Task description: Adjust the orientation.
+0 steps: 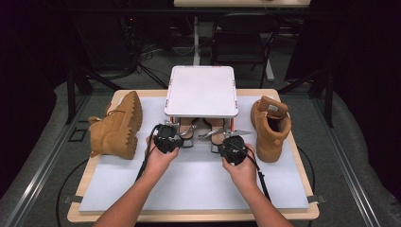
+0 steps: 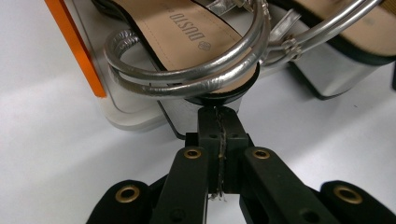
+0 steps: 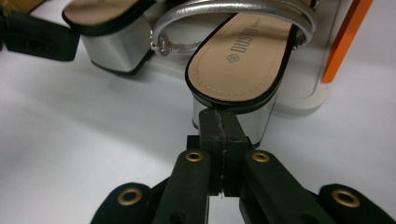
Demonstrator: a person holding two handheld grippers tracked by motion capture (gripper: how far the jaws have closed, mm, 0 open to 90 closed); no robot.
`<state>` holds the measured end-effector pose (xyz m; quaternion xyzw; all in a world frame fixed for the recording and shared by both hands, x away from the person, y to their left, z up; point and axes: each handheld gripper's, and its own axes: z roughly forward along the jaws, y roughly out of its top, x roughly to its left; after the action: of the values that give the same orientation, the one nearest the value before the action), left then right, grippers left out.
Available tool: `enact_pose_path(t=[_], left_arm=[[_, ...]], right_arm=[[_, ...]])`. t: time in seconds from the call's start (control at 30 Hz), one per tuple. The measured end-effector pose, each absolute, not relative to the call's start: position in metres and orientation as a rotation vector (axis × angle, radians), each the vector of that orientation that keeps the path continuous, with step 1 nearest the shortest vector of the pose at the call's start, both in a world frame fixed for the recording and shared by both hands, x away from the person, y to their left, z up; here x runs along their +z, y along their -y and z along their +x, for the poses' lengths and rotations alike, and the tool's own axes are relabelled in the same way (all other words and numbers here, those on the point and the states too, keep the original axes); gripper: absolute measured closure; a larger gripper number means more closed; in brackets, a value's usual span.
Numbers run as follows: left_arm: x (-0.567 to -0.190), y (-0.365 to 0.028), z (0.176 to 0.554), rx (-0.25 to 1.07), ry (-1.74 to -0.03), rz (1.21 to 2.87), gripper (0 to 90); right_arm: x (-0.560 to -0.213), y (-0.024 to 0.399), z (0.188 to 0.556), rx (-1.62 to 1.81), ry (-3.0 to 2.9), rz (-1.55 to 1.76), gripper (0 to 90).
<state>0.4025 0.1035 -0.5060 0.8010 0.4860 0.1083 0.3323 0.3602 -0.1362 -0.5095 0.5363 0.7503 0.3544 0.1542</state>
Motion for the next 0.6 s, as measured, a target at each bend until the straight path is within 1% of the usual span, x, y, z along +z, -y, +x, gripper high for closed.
enact_pose_path(t=[0.13, 0.33, 0.6], left_arm=[[-0.509, -0.103, 0.407, 0.286, -1.286, 2.075, 90.0], [-0.512, -0.105, 0.412, 0.28, -1.301, 2.061, 90.0], [-0.515, -0.102, 0.416, 0.275, -1.285, 2.056, 90.0]], right_arm=[[-0.506, 0.137, 0.368, 1.029, -2.138, 1.554, 90.0], [-0.513, 0.133, 0.384, 0.989, -2.129, 1.569, 90.0], [-0.516, 0.131, 0.397, 1.019, -2.108, 1.594, 90.0]])
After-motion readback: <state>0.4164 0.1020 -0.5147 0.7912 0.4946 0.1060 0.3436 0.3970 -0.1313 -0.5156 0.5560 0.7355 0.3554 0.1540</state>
